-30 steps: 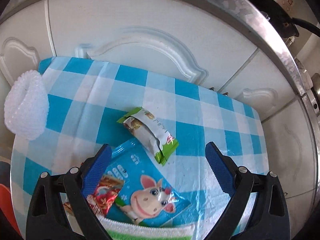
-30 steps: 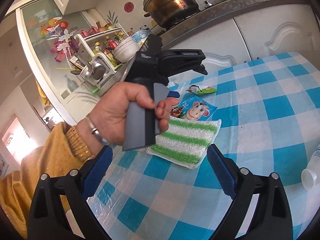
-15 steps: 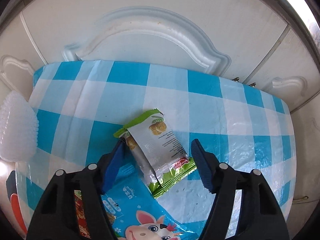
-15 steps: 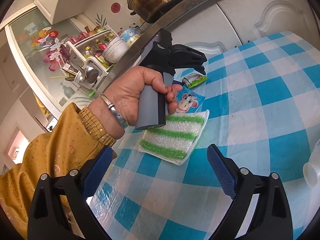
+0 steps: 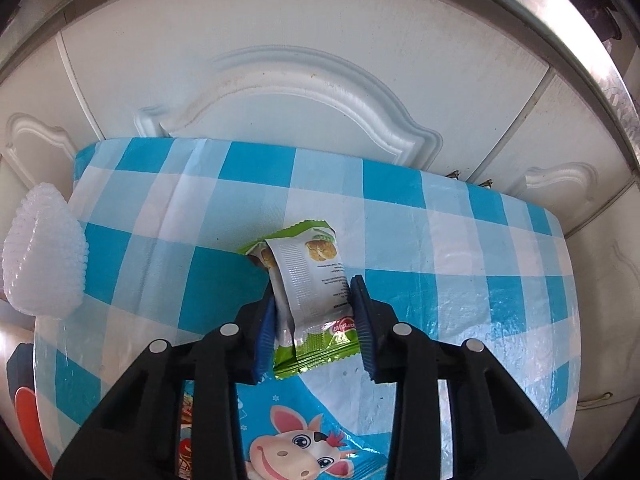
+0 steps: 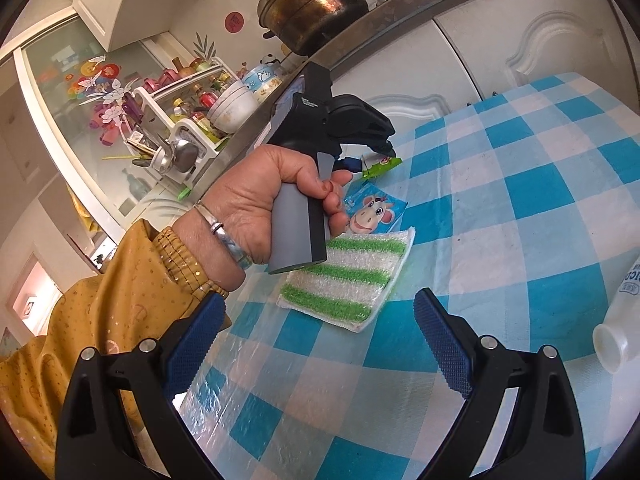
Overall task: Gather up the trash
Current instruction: 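Grasp the green snack wrapper with the left gripper and lift it, then grasp the white bottle with the right gripper while the left gripper holds the wrapper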
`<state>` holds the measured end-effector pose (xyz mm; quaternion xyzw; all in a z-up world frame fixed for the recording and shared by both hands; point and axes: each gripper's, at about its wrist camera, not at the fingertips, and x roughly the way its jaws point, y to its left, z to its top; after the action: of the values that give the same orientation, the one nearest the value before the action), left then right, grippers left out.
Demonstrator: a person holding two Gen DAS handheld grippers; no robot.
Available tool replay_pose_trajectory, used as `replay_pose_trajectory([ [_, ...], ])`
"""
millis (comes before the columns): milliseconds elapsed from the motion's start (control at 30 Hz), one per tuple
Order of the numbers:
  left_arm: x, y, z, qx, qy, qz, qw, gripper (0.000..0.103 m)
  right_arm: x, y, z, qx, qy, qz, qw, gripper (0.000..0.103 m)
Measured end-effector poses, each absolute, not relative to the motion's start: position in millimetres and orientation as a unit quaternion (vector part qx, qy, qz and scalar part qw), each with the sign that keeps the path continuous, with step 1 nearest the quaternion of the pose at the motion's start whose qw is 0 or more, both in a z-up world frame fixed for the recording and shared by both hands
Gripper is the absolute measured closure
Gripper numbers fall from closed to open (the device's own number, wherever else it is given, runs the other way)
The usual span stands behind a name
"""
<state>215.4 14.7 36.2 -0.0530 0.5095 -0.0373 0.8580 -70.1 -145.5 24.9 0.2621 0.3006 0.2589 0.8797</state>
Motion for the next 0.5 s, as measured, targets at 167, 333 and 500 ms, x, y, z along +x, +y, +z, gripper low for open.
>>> replay_pose_trajectory([
  [167,196,19,57,-0.063,0.491,-0.05,0.867,0.066,-78,-153,31,0.266,0.283,0.241,0.889,0.009],
  [333,170,21,75,-0.063,0.47,-0.063,0.878,0.066,-87,-161,36,0.269,0.265,0.218,0.9,0.009],
  [500,137,27,87,-0.058,0.451,-0.076,0.887,0.066,-94,-170,39,0.273,0.251,0.194,0.908,0.009],
])
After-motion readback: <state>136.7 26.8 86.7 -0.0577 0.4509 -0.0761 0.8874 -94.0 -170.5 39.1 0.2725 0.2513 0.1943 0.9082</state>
